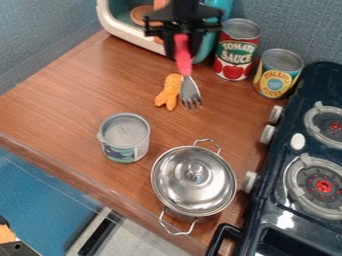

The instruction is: Picked the red fork and switched it with the yellow object

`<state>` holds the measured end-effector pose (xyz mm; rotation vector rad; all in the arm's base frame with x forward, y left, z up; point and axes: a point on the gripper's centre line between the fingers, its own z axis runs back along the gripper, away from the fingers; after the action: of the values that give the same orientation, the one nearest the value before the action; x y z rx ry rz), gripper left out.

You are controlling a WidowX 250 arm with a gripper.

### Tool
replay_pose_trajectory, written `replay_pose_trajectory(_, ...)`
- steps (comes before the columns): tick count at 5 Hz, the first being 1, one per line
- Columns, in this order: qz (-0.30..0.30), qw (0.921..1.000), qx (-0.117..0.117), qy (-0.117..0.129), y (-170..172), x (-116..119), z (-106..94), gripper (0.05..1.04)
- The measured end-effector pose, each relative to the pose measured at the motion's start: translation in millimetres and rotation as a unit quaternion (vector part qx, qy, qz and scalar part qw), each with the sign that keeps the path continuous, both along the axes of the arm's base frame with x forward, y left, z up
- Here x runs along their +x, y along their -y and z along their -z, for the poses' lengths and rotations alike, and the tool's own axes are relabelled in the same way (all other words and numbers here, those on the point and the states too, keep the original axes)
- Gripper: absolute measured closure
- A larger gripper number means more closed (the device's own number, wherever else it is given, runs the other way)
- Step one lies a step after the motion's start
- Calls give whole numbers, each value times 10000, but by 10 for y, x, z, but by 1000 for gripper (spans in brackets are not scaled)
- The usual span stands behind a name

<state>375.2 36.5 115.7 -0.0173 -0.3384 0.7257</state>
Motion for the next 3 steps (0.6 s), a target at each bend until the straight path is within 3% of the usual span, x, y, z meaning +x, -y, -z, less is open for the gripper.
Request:
replay_pose_trajectory(1,-586,9983,21,59,-185,-2,-80,676)
replay_pose_trajectory(2,-1253,9918,238,55,-326,55,-50,676)
replay_pose_trajectory(3,-2405,9692,463,271,-508,103,-72,676)
